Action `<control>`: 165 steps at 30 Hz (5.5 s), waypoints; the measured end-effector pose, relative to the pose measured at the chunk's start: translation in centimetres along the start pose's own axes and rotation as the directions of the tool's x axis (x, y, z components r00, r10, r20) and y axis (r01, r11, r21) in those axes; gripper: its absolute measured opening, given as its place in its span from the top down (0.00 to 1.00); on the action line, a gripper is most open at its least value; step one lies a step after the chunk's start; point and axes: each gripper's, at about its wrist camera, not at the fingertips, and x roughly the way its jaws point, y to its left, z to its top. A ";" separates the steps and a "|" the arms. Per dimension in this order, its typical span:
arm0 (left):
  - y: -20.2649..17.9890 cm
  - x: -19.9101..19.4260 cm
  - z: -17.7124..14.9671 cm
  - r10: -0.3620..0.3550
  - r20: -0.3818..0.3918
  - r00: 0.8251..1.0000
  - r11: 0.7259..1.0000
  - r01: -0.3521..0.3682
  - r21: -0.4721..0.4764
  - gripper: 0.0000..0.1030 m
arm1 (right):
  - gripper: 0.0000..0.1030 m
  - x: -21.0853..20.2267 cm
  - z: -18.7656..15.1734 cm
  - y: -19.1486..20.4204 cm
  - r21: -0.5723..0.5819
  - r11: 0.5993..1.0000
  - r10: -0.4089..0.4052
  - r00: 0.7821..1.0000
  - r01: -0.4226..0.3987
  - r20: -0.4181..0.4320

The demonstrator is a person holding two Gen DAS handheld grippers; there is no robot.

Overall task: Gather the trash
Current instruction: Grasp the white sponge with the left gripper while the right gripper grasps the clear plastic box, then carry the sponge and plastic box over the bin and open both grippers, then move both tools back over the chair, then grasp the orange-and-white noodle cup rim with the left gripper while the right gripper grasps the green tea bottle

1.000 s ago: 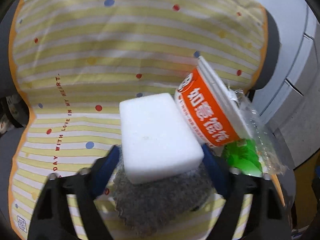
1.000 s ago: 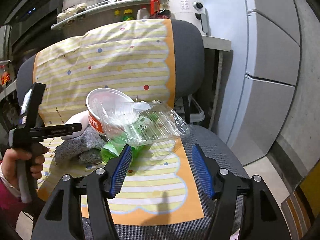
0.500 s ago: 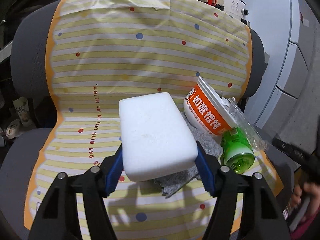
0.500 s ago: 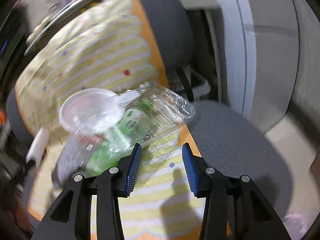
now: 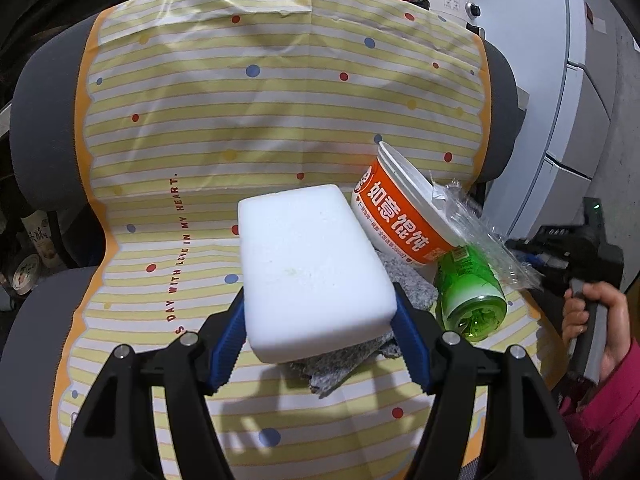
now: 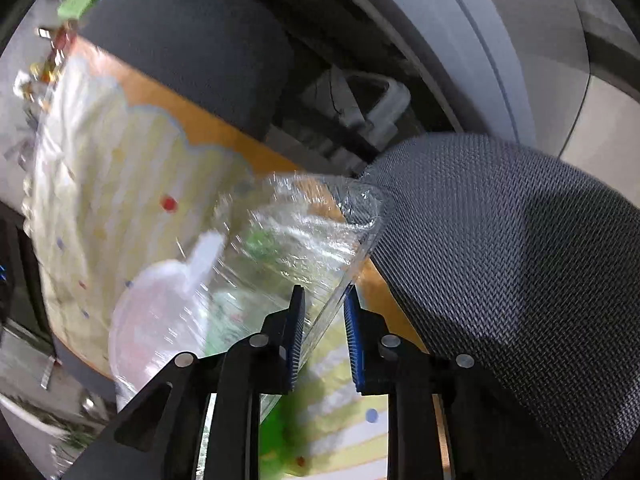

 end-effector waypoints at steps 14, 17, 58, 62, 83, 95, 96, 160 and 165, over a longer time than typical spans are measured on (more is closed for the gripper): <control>-7.1 -6.4 -2.8 -0.174 0.068 0.982 0.980 0.166 0.106 0.36 | 0.94 -21.3 -7.3 4.1 -0.297 0.935 -0.054 0.907 0.192 0.417; -10.2 -6.9 -4.5 -0.243 0.038 0.969 0.961 0.235 0.143 0.36 | 0.94 -24.3 -9.5 2.2 -0.298 0.906 -0.129 0.868 0.299 0.480; -31.9 -9.4 -15.6 -0.574 -0.226 0.787 0.622 0.599 0.505 0.34 | 0.57 -38.9 -17.1 -14.0 -0.034 0.813 -0.445 0.658 0.582 0.607; -35.2 -9.0 -17.4 -0.578 -0.294 0.761 0.549 0.629 0.550 0.32 | 0.57 -40.4 -17.1 -14.5 -0.005 0.816 -0.449 0.639 0.578 0.624; -26.6 -7.7 -13.9 -0.424 -0.169 0.890 0.756 0.451 0.475 0.15 | 0.57 -37.3 -17.5 -10.0 -0.130 0.841 -0.370 0.734 0.525 0.570; -13.7 -6.9 -11.0 -0.229 -0.051 0.972 0.931 0.234 0.281 0.14 | 0.52 -27.8 -17.5 -1.4 -0.402 0.815 -0.254 0.881 0.417 0.399; -12.5 -6.7 -10.6 -0.200 -0.040 0.979 0.944 0.203 0.261 0.14 | 0.52 -26.6 -17.5 -0.4 -0.429 0.806 -0.247 0.890 0.408 0.383; 6.1 0.0 3.6 -0.034 -0.029 0.999 0.963 0.025 -0.270 0.96 | 0.34 -0.4 -7.5 11.1 -0.580 0.785 -0.220 0.973 0.217 0.067; 7.1 0.6 2.9 -0.033 -0.054 0.998 0.959 0.017 -0.281 0.96 | 0.29 4.4 -5.1 10.8 -0.512 0.834 -0.255 0.967 0.208 -0.024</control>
